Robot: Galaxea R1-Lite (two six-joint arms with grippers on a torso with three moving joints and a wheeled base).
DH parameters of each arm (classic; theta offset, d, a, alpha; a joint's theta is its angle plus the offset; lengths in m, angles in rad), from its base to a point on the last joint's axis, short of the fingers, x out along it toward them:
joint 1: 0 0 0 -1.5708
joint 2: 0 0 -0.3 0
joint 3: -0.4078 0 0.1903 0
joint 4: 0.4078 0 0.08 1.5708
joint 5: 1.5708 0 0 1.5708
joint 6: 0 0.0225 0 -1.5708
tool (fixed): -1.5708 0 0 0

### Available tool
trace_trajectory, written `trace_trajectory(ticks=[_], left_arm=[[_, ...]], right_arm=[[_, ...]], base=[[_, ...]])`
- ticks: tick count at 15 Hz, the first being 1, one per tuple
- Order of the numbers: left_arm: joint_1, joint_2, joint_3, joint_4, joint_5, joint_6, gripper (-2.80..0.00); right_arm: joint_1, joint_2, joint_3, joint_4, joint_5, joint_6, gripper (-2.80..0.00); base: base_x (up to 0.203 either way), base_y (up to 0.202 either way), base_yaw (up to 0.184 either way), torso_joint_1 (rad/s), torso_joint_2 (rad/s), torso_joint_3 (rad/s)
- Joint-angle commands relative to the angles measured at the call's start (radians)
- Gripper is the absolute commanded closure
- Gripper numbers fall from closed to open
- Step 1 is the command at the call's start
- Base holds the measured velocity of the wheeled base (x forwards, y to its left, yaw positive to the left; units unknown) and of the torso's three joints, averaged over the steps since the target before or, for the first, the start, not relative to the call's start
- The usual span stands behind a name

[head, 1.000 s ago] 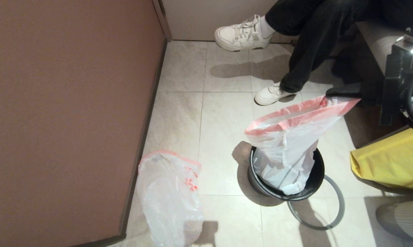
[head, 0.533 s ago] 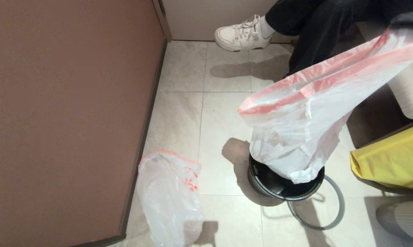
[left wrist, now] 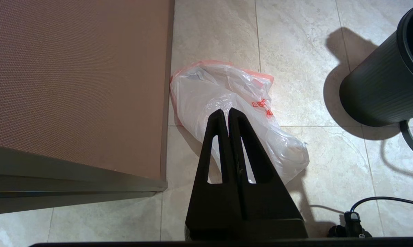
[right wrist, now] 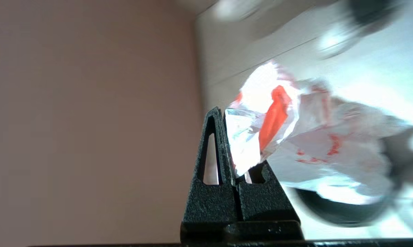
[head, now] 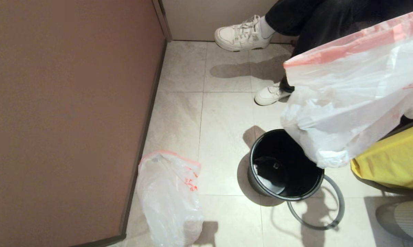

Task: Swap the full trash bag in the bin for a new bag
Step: Place the trash bag on the floor

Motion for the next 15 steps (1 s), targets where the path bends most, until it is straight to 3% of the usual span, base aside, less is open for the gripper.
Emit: trace_trajectory(ticks=[1,3,5,8,13,15], left_arm=[[0.0,0.001,0.0,0.0,0.001,0.0,0.0],[0.0,0.001,0.0,0.0,-0.001,0.0,0.0],[0.0,0.001,0.0,0.0,0.0,0.0,0.0],[0.0,0.001,0.0,0.0,-0.001,0.0,0.0],[0.0,0.001,0.0,0.0,-0.001,0.0,0.0],[0.0,0.001,0.0,0.0,0.001,0.0,0.0]], right_arm=[[-0.187,-0.001,-0.014,0.07,0.003,-0.092,0.0],[-0.327,0.042,-0.014,0.121,0.003,-0.177,0.0],[-0.386,0.116,-0.015,0.127,0.003,-0.247,0.0],[-0.393,0.201,0.006,0.121,0.012,-0.312,0.0],[-0.394,0.358,0.173,0.112,0.034,-0.539,0.0],[-0.406,0.441,0.201,0.049,0.034,-0.566,0.0]], base=[[0.0,0.0,0.0,0.0,0.0,0.0],[0.0,0.0,0.0,0.0,0.0,0.0],[0.0,0.0,0.0,0.0,0.0,0.0],[0.0,0.0,0.0,0.0,0.0,0.0],[0.0,0.0,0.0,0.0,0.0,0.0],[0.0,0.0,0.0,0.0,0.0,0.0]])
